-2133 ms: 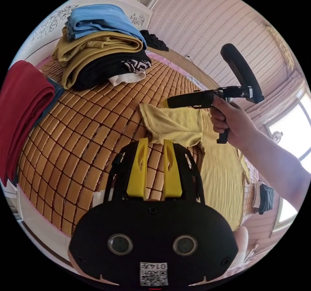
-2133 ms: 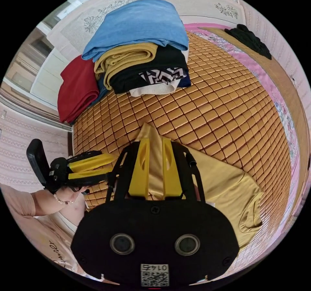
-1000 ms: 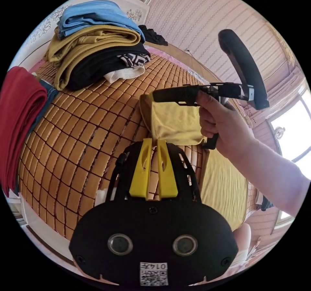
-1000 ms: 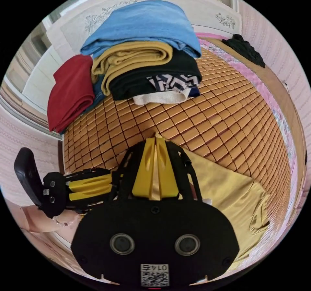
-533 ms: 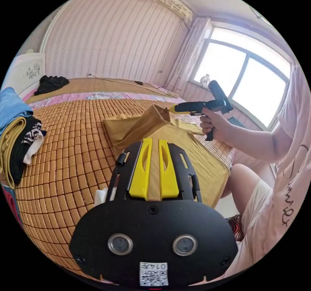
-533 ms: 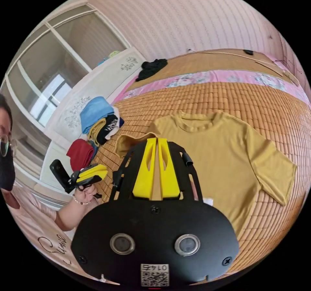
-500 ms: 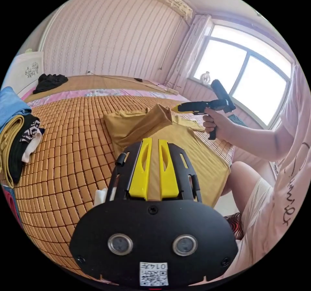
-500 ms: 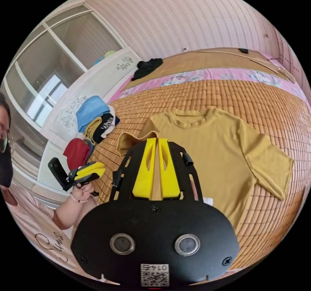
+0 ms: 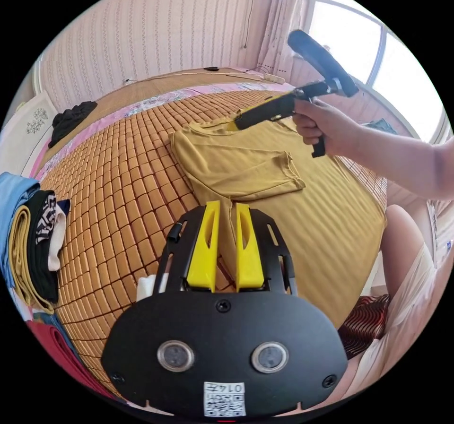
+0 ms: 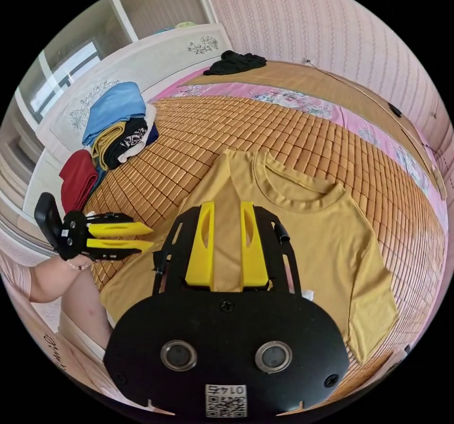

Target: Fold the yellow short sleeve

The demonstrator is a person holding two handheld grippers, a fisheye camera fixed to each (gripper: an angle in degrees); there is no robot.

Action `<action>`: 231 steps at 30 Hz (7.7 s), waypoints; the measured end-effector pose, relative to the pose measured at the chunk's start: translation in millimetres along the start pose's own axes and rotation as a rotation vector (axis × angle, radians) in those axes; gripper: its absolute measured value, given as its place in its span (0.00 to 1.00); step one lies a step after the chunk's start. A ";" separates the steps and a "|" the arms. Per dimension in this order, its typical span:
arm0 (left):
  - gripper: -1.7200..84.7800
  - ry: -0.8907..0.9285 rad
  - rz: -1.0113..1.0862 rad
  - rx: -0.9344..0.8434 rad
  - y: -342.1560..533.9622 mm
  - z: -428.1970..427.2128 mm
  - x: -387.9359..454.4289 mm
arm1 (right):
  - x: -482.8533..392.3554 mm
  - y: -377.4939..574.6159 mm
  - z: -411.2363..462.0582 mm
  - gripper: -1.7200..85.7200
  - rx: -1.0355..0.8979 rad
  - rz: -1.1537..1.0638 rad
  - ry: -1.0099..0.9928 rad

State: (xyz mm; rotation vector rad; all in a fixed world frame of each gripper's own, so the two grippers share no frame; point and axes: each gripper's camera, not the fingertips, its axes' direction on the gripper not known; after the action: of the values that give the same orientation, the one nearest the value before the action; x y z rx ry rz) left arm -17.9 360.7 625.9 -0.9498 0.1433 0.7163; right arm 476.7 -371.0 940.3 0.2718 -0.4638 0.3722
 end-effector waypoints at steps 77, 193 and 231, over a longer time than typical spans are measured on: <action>0.09 0.309 0.313 -0.153 -280.4 95.7 180.5 | 168.5 281.1 -330.9 0.12 0.193 0.481 0.171; 0.01 0.147 -0.338 0.104 -196.5 -21.3 -148.4 | 216.7 23.4 -330.8 0.02 0.100 0.360 -0.120; 0.10 0.319 -0.042 -0.380 10.6 -3.7 52.8 | 0.6 299.7 -362.2 0.13 -0.248 0.333 0.063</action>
State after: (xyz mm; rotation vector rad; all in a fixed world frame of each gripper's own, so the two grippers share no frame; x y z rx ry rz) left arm 16.6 387.9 594.6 -1.4251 0.2724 0.5579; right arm 493.8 19.9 679.7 -0.0602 -0.4889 0.6398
